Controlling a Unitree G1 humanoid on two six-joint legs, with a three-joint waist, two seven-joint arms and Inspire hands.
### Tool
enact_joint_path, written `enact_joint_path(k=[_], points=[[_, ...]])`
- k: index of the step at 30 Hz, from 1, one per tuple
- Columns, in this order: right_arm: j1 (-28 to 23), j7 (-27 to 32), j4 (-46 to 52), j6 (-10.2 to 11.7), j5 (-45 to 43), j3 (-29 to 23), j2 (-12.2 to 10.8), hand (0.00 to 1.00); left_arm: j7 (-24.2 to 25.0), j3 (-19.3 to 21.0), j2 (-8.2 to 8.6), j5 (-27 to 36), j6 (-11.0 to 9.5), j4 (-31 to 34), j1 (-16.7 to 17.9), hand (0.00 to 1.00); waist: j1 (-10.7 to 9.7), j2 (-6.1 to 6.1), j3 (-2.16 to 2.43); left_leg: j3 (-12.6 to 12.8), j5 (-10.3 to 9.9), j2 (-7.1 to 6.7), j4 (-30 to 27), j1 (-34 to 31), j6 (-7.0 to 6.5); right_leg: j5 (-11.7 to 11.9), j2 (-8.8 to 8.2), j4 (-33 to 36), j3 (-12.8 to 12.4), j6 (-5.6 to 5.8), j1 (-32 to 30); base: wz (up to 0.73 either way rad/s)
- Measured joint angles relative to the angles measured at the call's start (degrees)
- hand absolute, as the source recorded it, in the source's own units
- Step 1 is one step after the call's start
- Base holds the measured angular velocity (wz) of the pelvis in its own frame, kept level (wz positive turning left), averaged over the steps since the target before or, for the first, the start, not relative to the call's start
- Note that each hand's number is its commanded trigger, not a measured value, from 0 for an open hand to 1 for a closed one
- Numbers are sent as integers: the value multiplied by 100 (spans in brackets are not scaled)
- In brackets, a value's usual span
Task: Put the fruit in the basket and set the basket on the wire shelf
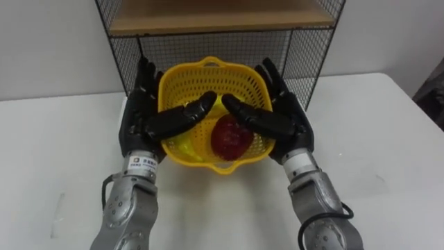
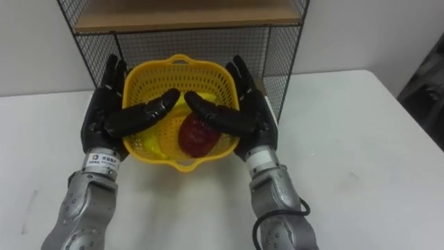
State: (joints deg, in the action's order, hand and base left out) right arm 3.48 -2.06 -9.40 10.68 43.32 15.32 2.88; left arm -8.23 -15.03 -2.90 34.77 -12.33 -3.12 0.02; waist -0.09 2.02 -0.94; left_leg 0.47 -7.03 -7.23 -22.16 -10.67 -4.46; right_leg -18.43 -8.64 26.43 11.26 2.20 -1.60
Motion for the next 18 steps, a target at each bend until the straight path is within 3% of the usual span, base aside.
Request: enact_joint_path(k=[1,2,3,4,6,7,10,15,18], points=[[3,4,-1,-44,-34,-105,11,0,14,-47,38,-60,1,-77,-19,0,110,-71,13,308,-154,410,-464,-6,-31,24,-45,2,259,45,-3,-35],[10,10,-7,-80,-31,-129,6,0,21,-67,31,-57,12,-126,-41,0,183,-89,12,445,-260,530,-595,-29,-55,45,-70,22,359,86,29,-56],[12,16,-18,-170,-24,-144,0,0,25,-64,-13,-57,76,-223,-62,0,230,-211,-6,403,-451,596,-714,-60,1,60,19,26,404,111,86,-14],[43,21,-21,-301,-32,-157,-21,0,20,-34,-78,-58,202,-283,-98,0,122,-93,39,231,-435,497,-620,-59,23,92,82,-67,342,107,89,6],[190,72,-26,-442,-25,-298,-15,0,16,-24,-74,-67,326,-282,-166,0,43,-9,21,40,-289,406,-371,-60,82,285,162,-387,287,120,125,25],[319,130,-48,-456,-4,-373,-5,0,16,-17,-70,-89,452,-282,-213,0,36,-43,1,-3,-162,406,-231,-52,59,454,226,-609,293,128,181,17],[624,345,-104,-539,-13,-411,18,0,13,74,-42,-154,691,-297,-359,0,81,-95,-32,14,45,426,119,45,-16,647,340,-954,308,102,263,2],[975,668,-127,-699,-31,-425,89,0,-7,137,-53,-285,831,-687,-868,0,81,-124,-50,35,132,451,288,178,20,668,381,-1076,364,70,379,1],[1139,854,-229,-828,156,-422,98,0,-24,204,-58,-275,1027,-1048,-1175,0,62,-141,-57,22,143,460,324,231,35,660,389,-1077,339,56,408,-3]])
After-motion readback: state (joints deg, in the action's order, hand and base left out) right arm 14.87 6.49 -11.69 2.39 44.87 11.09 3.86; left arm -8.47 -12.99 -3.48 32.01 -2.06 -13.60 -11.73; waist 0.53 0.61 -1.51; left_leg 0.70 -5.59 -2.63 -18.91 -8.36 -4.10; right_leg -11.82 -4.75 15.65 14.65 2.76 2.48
